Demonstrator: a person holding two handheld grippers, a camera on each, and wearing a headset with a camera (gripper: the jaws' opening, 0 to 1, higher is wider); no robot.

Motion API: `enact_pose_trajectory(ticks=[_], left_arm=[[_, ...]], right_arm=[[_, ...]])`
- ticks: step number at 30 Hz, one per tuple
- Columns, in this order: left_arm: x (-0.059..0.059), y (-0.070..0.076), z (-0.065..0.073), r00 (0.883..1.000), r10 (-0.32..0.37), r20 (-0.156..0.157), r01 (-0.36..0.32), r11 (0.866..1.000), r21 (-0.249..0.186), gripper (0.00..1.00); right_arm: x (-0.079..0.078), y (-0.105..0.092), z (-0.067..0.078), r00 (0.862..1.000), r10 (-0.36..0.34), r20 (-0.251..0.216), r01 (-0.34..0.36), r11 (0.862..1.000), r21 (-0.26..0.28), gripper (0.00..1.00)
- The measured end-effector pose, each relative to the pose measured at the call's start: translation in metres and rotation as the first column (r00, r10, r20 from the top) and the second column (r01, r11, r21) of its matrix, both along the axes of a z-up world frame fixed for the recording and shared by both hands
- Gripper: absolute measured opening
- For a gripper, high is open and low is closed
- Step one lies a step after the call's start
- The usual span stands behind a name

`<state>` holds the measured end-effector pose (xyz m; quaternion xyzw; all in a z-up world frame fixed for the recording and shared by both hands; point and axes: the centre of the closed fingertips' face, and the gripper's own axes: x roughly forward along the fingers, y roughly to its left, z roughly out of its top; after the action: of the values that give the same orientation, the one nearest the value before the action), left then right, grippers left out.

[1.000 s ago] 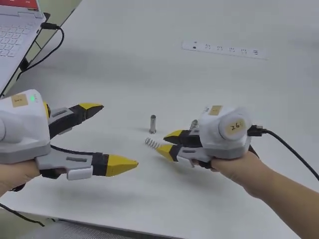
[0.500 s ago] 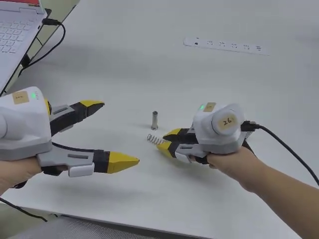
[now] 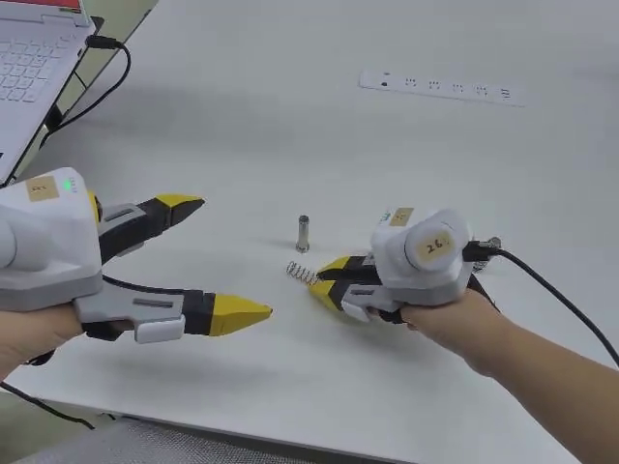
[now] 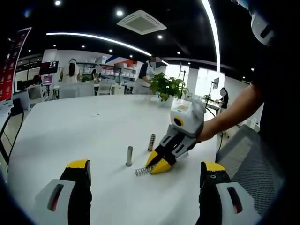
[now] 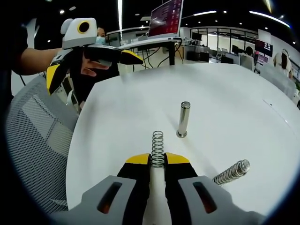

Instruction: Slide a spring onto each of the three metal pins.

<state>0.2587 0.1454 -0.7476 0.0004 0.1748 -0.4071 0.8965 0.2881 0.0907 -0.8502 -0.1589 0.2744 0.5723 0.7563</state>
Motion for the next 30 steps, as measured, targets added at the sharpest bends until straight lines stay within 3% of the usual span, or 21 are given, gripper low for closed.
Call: enact_pose_trajectory(ticks=[12, 20, 30], left_arm=[[0.000, -0.005, -0.001, 1.000, -0.016, -0.008, 0.016, 1.000, 0.004, 0.93], [-0.002, -0.009, -0.001, 1.000, -0.028, -0.013, 0.028, 1.000, 0.004, 0.93], [-0.002, -0.016, 0.004, 0.999, -0.047, -0.003, 0.047, 0.999, 0.008, 0.93]], right_arm=[[0.001, -0.002, 0.000, 0.999, 0.029, 0.021, -0.029, 0.999, -0.034, 0.08], [-0.007, -0.008, 0.008, 0.999, 0.046, 0.016, -0.045, 0.999, -0.018, 0.08], [-0.012, -0.026, 0.031, 0.998, 0.054, 0.032, -0.054, 0.998, 0.011, 0.08]])
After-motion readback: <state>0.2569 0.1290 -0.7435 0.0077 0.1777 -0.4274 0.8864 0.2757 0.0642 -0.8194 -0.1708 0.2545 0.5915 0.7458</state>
